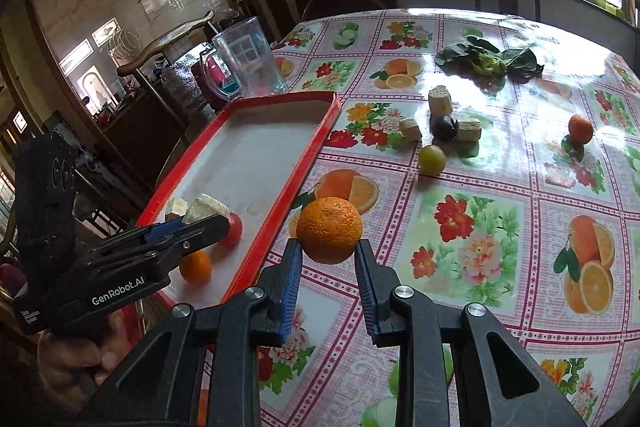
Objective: Organize fruits
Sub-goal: 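Carry the orange in the right gripper and block in the left gripper over the tray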
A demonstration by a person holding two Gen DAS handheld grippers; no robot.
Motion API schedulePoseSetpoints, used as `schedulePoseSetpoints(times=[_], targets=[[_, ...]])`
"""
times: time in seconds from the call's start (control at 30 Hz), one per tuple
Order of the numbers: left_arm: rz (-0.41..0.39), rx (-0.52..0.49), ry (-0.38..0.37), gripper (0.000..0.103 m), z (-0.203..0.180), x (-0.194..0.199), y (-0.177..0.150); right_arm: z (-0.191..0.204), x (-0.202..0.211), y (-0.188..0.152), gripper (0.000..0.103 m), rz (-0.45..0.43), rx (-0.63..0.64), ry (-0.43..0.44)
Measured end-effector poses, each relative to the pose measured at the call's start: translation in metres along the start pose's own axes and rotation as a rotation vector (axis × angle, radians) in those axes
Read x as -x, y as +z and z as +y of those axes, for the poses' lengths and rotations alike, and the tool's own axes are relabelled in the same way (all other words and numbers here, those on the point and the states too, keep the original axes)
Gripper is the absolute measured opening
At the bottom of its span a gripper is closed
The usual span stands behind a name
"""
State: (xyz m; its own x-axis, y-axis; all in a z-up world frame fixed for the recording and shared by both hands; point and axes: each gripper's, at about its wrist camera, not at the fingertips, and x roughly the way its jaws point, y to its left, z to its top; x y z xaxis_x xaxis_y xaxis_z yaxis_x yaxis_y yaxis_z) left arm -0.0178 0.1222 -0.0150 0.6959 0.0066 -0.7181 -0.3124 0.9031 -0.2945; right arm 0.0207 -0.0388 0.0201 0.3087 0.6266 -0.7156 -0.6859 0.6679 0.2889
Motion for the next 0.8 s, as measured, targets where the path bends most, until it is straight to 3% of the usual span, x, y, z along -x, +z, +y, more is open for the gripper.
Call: schedulePoseSetpoints(times=[0.8], targets=[[-0.015, 0.11, 0.092, 0.033, 0.075, 0.005, 0.014, 0.061, -0.053, 0.023, 0.027, 0.061, 0.096, 0.069]])
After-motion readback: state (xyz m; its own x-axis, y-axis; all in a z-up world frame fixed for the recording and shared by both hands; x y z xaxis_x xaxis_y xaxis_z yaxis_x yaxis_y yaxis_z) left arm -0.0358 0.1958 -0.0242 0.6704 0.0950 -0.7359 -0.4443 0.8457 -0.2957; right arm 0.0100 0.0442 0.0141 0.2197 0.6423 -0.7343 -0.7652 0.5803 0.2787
